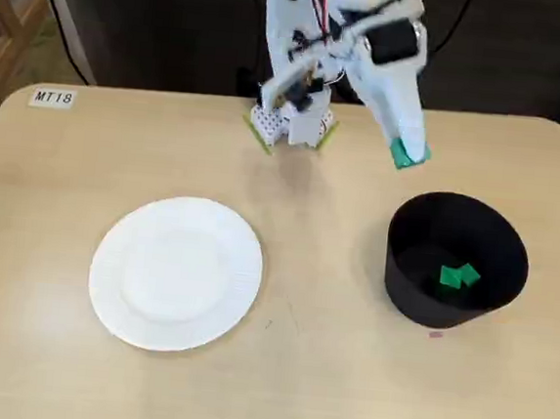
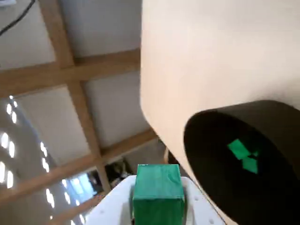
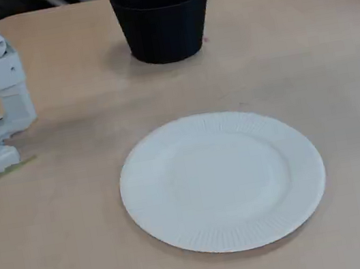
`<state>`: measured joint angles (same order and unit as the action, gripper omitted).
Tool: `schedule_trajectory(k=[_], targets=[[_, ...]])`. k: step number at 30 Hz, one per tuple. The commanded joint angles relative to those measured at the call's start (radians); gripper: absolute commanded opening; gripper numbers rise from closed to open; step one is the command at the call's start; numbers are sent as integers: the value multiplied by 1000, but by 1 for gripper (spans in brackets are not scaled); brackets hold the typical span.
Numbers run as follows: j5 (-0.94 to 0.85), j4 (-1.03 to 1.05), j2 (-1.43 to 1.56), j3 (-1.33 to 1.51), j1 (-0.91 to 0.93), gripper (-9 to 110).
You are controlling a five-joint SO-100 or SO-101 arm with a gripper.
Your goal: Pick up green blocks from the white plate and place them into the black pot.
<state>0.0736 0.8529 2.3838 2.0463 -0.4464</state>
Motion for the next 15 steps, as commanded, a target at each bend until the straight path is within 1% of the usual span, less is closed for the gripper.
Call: schedule_trajectory(k=[1, 7, 15], targets=[[-28, -94, -35, 29, -60, -2], [-78, -173, -150, 34, -149, -2], [-112, -172, -236, 35, -259, -2]])
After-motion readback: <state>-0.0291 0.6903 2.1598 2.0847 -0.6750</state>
